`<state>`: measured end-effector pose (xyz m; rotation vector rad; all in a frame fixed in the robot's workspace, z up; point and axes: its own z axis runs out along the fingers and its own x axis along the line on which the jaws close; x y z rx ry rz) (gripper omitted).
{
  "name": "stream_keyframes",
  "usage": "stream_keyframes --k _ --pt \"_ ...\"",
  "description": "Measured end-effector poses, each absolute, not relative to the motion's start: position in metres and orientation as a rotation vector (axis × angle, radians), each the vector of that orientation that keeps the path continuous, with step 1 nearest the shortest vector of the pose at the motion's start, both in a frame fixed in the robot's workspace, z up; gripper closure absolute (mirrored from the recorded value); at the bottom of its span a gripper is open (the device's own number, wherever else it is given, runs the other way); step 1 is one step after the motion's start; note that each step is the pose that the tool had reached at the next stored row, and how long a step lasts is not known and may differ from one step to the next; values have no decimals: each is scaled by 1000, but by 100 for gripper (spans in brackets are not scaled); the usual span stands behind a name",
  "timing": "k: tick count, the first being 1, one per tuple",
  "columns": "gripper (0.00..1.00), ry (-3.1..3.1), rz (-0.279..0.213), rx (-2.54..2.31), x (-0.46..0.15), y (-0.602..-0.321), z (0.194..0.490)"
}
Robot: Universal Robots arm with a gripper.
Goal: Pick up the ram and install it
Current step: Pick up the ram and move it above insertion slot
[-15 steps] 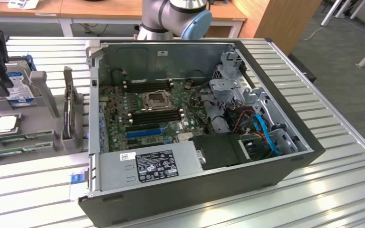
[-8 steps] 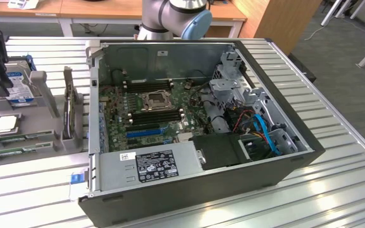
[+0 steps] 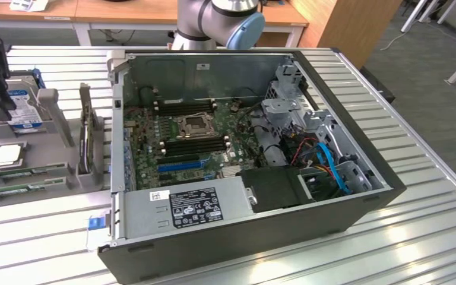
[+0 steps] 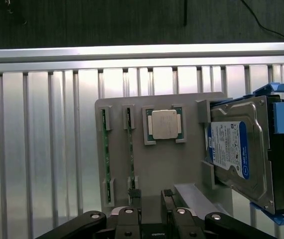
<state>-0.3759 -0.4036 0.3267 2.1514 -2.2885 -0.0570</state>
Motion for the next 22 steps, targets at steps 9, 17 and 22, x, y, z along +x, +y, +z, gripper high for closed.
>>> stream_keyframes --k 9,17,22 --pt "70 -2289 -57 2151 -377 -410 327" --pt "70 -2289 -57 2151 -378 -417 327" --pt "70 -2289 -57 2151 -378 -421 327"
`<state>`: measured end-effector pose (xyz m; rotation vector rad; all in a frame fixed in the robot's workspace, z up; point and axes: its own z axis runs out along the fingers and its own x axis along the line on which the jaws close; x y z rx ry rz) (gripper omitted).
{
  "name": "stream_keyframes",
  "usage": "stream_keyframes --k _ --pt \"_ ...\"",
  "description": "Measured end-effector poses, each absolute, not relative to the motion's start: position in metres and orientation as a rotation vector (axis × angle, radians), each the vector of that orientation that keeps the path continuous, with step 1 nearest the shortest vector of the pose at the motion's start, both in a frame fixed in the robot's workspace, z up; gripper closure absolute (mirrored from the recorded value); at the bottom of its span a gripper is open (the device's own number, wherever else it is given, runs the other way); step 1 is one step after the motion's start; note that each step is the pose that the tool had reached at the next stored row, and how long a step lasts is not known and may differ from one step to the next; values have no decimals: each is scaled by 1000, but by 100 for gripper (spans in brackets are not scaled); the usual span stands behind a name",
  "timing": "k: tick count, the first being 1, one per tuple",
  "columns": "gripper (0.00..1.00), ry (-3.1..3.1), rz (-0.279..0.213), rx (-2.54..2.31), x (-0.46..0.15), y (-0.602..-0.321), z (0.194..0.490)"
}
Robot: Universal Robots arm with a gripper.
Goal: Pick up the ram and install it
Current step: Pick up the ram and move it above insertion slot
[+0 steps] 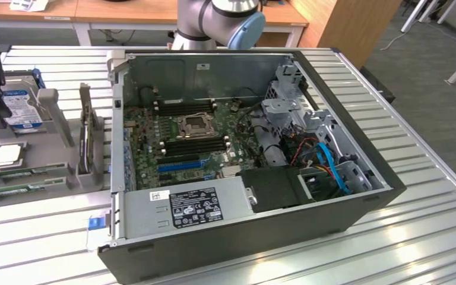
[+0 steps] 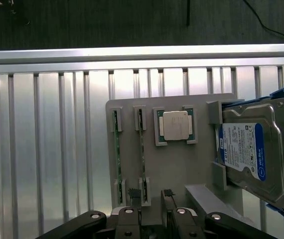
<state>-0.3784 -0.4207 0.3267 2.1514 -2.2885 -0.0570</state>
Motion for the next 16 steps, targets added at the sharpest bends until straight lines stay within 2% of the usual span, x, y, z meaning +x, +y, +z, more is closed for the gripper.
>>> stream_keyframes --k 16 --pt "70 -2289 -57 2151 -379 -427 326"
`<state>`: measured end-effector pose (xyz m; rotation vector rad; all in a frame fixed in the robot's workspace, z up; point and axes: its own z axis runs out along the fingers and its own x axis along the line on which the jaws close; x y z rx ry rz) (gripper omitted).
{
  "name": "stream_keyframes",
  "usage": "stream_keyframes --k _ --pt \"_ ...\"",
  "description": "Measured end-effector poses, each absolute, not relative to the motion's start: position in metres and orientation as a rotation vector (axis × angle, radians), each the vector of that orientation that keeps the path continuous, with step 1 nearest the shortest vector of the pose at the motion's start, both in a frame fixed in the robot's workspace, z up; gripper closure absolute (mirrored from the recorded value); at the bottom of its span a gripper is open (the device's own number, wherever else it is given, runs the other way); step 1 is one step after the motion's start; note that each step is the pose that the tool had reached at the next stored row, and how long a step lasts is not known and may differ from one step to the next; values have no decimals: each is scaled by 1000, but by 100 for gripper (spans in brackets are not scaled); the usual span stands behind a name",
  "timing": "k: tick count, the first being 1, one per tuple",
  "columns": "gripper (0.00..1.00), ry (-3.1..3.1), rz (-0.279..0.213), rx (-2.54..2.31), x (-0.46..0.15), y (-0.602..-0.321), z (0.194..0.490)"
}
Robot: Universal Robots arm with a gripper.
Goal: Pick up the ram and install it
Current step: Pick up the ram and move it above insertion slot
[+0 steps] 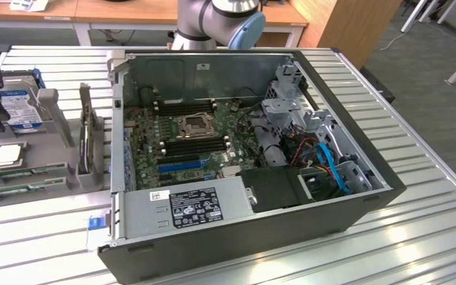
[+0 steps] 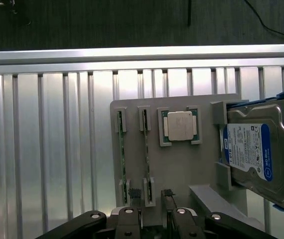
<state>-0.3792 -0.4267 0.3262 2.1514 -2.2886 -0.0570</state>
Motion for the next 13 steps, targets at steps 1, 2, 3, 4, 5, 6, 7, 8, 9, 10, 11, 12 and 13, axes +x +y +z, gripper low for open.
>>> stream_keyframes --k 1,2,3,4,5,6,7,8,9,10,11,12,13 --pt "70 -2289 -57 2151 -379 -427 326" --pt "70 -2289 -57 2151 -379 -427 325" --pt "70 -2288 -57 2151 -379 -427 324" --pt "70 -2289 -57 2151 -379 -427 323" --pt "70 -2289 -57 2151 -379 -427 323" --pt "70 -2289 -57 2151 -379 -427 322" --pt "70 -2289 -57 2151 -379 -427 321" --pt "70 -2289 -57 2151 -379 -427 320" --pt "70 -2289 -57 2151 -379 -427 319" --pt "70 -2289 -57 2151 -379 -427 318" --pt "70 -2289 -57 2151 -379 -427 317" --pt "70 -2289 -57 2151 -379 -427 316" --pt "70 -2289 -57 2151 -379 -427 315"
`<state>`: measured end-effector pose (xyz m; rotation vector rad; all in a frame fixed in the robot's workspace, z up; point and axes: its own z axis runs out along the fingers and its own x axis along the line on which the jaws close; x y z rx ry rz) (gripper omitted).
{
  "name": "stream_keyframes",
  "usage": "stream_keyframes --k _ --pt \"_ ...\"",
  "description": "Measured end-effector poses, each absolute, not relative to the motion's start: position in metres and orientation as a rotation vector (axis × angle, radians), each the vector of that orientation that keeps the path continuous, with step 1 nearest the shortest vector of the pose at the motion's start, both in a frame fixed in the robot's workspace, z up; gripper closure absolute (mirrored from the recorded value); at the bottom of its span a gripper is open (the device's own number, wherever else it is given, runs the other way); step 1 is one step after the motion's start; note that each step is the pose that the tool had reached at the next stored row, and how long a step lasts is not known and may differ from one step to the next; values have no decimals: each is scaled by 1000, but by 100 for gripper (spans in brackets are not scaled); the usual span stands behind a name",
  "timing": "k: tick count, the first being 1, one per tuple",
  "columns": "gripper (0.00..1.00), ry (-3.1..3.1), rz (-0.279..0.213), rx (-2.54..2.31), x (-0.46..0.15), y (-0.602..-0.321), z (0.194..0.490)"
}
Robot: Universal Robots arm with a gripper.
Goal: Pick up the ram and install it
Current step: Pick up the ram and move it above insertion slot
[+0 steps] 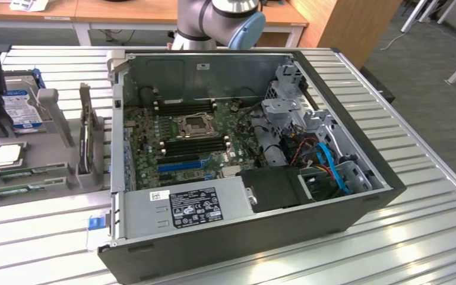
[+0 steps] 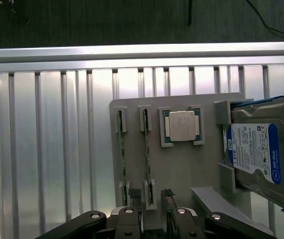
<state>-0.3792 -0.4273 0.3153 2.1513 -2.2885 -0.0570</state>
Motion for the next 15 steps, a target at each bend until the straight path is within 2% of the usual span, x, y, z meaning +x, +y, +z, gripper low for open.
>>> stream_keyframes --k 15 --pt "70 -2289 -57 2151 -379 -428 303"
